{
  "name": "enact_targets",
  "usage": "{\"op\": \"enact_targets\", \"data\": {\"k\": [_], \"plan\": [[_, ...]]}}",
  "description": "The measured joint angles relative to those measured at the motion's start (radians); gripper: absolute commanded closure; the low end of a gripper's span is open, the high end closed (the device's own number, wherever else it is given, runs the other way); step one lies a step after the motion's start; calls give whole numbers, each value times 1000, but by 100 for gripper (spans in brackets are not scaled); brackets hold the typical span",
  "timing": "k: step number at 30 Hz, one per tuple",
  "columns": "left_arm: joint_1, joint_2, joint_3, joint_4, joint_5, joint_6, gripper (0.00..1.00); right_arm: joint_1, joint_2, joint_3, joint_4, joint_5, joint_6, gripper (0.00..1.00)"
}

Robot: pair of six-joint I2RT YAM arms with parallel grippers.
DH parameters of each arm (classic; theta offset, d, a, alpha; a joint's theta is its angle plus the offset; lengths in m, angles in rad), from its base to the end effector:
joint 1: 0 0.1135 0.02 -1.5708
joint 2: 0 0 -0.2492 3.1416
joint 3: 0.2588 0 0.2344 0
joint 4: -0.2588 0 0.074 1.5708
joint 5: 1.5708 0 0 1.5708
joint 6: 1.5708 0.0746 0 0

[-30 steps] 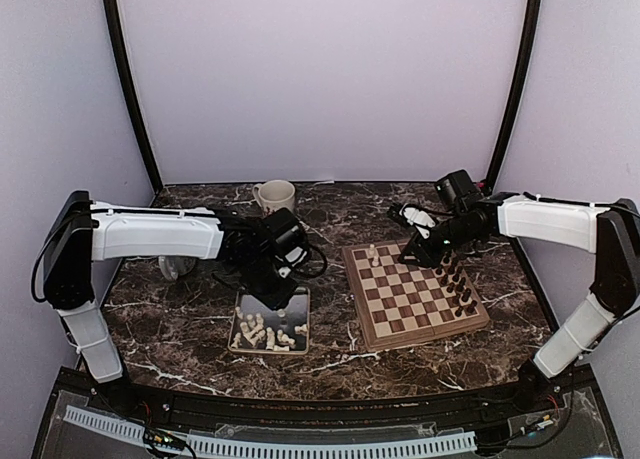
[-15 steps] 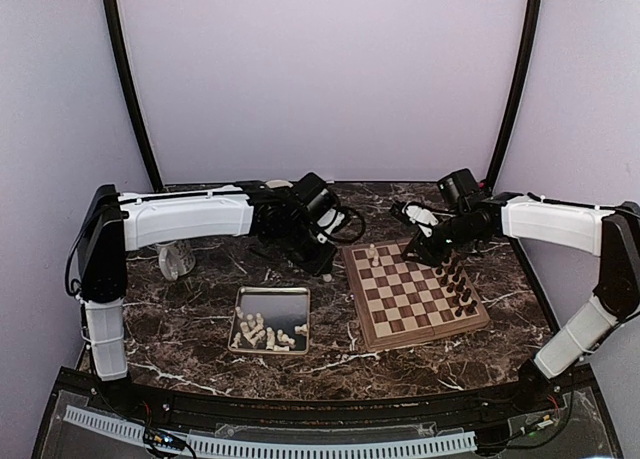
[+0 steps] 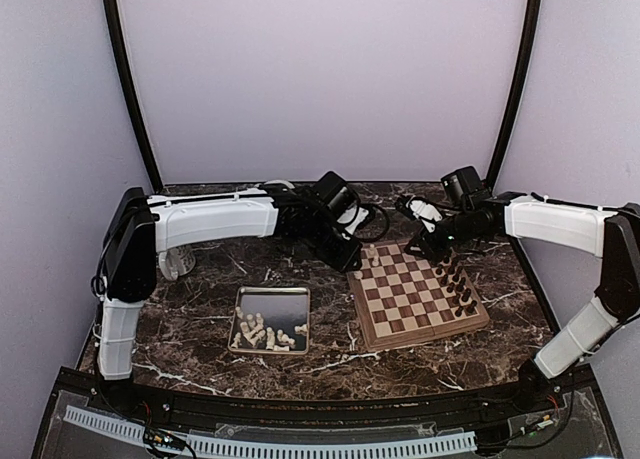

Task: Set up the chess pieces on the board
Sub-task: Place the queen at d1.

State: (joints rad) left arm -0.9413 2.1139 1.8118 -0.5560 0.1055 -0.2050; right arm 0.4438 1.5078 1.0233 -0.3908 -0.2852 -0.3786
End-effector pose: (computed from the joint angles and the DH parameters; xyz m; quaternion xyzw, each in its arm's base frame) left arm 0.2762 -0.3925 0.2046 0.3540 0.8665 -0.2304 0.2659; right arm 0.2855 0.1590 0.1980 -0.4164 0.8337 0.1445 0.3328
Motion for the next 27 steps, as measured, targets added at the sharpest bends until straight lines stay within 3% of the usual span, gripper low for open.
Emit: {"op": "enact_targets", "data": {"k": [10, 27], "plan": [[-20, 114, 65, 33, 29, -24, 84, 0, 0, 0, 2, 18, 3, 75], [-26, 174, 138, 39, 3, -45, 80, -1, 0, 0, 2, 25, 3, 75]]}}
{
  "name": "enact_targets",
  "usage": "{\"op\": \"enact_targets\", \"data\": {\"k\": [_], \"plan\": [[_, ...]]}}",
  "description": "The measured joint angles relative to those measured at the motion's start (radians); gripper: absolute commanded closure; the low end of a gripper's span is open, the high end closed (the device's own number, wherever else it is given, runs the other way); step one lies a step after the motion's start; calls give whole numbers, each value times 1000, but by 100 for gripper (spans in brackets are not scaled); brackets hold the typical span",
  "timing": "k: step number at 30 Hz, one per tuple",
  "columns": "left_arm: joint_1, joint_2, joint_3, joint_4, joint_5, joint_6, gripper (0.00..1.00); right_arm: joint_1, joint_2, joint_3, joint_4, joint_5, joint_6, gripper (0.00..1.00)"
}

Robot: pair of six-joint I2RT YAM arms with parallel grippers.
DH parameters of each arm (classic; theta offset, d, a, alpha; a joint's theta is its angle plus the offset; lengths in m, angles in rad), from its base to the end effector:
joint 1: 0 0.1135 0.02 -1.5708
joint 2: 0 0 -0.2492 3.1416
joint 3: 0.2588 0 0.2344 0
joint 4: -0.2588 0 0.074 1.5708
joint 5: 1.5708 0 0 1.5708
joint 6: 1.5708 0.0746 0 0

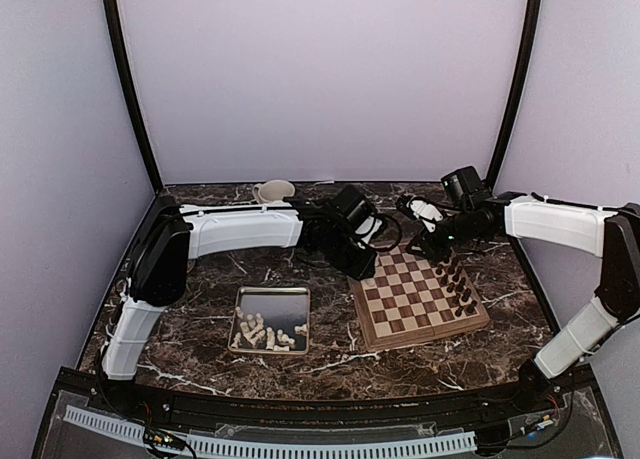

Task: Set up the chess pieces on the board
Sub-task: Place the queen at d1.

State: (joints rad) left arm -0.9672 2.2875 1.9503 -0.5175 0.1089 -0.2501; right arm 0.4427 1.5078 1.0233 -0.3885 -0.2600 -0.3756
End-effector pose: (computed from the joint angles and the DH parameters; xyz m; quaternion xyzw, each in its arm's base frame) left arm 0.2854 -0.4283 0.1713 0.3460 0.8690 -0.2419 0.2579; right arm 0.2869 0.1573 0.1978 -0.4114 0.8373 0.1331 0.3347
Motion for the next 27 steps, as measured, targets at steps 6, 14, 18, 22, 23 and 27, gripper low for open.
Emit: {"op": "enact_targets", "data": {"k": [6, 14, 18, 22, 23, 27], "plan": [[0, 24, 28, -8, -13, -2, 70, 0, 0, 0, 0, 4, 0, 74], [0, 27, 42, -11, -16, -10, 64, 0, 0, 0, 0, 7, 0, 74], [0, 29, 60, -26, -15, -16, 59, 0, 0, 0, 0, 6, 0, 74], [0, 26, 80, -48, -17, -15, 56, 0, 0, 0, 0, 6, 0, 73], [0, 21, 79, -58, -20, -12, 56, 0, 0, 0, 0, 6, 0, 73], [0, -33, 37, -83, -46, 18, 55, 0, 0, 0, -1, -5, -4, 72]]}}
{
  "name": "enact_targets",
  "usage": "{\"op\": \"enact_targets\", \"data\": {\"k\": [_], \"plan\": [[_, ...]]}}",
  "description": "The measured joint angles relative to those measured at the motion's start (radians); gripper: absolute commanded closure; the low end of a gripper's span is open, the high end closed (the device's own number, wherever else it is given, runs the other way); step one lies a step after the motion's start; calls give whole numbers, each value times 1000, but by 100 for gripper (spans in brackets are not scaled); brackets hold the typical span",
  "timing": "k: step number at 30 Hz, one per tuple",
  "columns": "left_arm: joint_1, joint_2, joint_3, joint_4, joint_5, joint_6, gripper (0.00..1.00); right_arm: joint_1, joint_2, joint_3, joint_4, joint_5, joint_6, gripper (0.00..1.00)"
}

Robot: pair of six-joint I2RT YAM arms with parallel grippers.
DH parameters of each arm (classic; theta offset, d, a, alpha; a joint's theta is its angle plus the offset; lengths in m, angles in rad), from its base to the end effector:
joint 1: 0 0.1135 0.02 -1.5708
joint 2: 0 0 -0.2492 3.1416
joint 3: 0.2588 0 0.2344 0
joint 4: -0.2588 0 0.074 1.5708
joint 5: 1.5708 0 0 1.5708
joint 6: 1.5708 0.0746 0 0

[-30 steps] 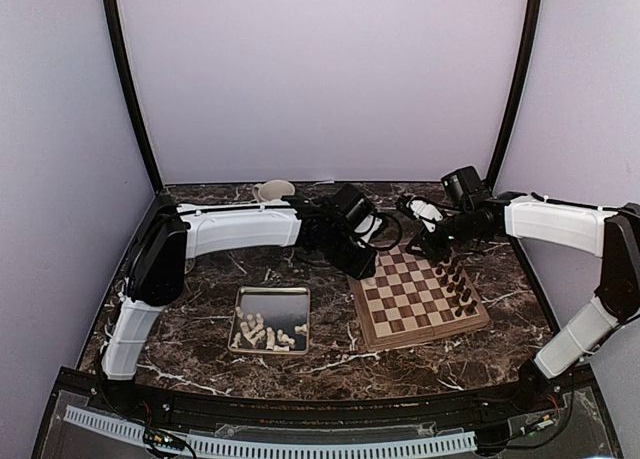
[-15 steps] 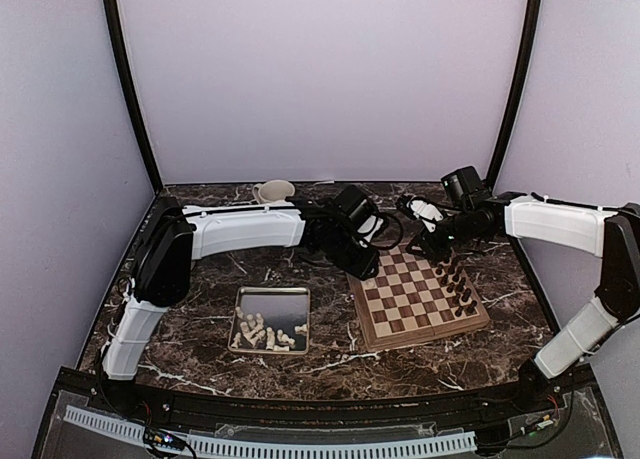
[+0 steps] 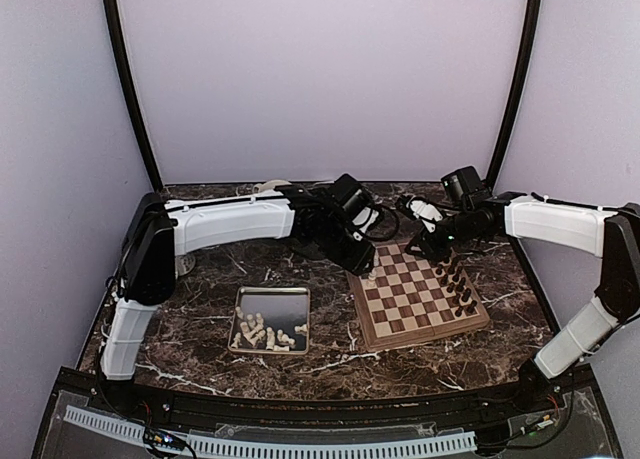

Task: Set up the chess pieces on the board
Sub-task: Place the queen at d1, then adjust the queen at d1.

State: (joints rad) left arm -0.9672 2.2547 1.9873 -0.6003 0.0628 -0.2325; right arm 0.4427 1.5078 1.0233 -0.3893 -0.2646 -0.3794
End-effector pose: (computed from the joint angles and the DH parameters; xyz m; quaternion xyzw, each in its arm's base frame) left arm 0.2844 -0.4208 0.1914 0.3471 0.8719 -0.2186 0.2675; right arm 0.2867 0.1575 0.1978 -0.4136 0.8361 0.1346 0.3344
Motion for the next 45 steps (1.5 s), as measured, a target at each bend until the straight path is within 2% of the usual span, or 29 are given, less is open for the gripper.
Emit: {"op": "enact_targets", "data": {"k": [10, 13, 17, 22, 27, 35, 45], "plan": [[46, -353, -209, -60, -128, 117, 52, 14, 1, 0, -37, -110, -46, 73], [116, -472, -367, -44, -148, 118, 52, 37, 12, 10, -60, -109, -57, 74], [192, -587, -599, -37, -175, 110, 58, 83, 50, 29, -75, -104, -63, 75], [182, -713, -826, -37, -130, 80, 63, 140, 127, 53, -87, -97, -70, 76], [163, -843, -971, -29, -66, 40, 63, 161, 164, 57, -90, -97, -76, 78], [105, -870, -1009, -22, -53, -5, 62, 177, 214, 68, -87, -78, -80, 81], [52, -785, -1006, 5, -56, -26, 62, 195, 246, 87, -81, -45, -80, 82]]}}
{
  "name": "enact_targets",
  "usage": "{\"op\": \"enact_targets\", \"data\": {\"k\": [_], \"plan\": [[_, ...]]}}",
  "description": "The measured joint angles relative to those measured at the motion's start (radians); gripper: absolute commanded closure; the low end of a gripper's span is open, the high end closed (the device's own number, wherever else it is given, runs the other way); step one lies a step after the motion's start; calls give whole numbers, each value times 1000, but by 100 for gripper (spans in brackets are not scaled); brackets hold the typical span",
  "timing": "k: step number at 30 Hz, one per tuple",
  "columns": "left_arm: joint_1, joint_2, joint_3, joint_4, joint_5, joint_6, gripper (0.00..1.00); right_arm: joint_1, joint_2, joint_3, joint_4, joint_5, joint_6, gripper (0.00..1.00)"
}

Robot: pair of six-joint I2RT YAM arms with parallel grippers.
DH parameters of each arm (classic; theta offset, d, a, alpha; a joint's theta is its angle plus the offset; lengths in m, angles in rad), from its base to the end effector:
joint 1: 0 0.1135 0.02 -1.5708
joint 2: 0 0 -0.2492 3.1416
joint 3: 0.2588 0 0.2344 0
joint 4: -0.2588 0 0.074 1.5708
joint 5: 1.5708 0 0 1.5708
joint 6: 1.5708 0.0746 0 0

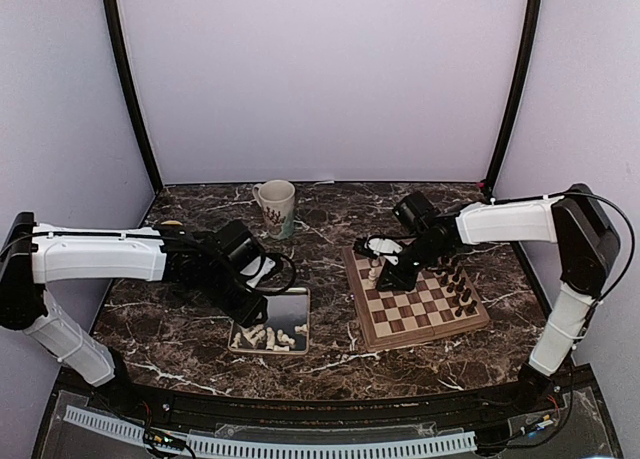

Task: Set up the chess pieces on the board
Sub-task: Adjust the queen at d1.

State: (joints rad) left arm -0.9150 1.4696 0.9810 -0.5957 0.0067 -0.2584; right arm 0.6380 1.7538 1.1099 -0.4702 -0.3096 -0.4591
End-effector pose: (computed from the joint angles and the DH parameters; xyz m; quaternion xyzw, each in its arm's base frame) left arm 0.1780 -0.2322 0.1767 0.3137 0.9185 -0.1361 0.1988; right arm 0.2648 0.2247 0.1403 -0.5316 0.8030 0.1696 0.2094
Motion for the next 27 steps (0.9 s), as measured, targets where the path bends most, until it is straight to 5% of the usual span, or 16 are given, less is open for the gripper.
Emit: {"op": "enact_targets", "data": {"k": [27], "plan": [[-13, 37, 0, 47, 0, -30, 62, 40, 31, 9, 21, 46, -3, 83]]}}
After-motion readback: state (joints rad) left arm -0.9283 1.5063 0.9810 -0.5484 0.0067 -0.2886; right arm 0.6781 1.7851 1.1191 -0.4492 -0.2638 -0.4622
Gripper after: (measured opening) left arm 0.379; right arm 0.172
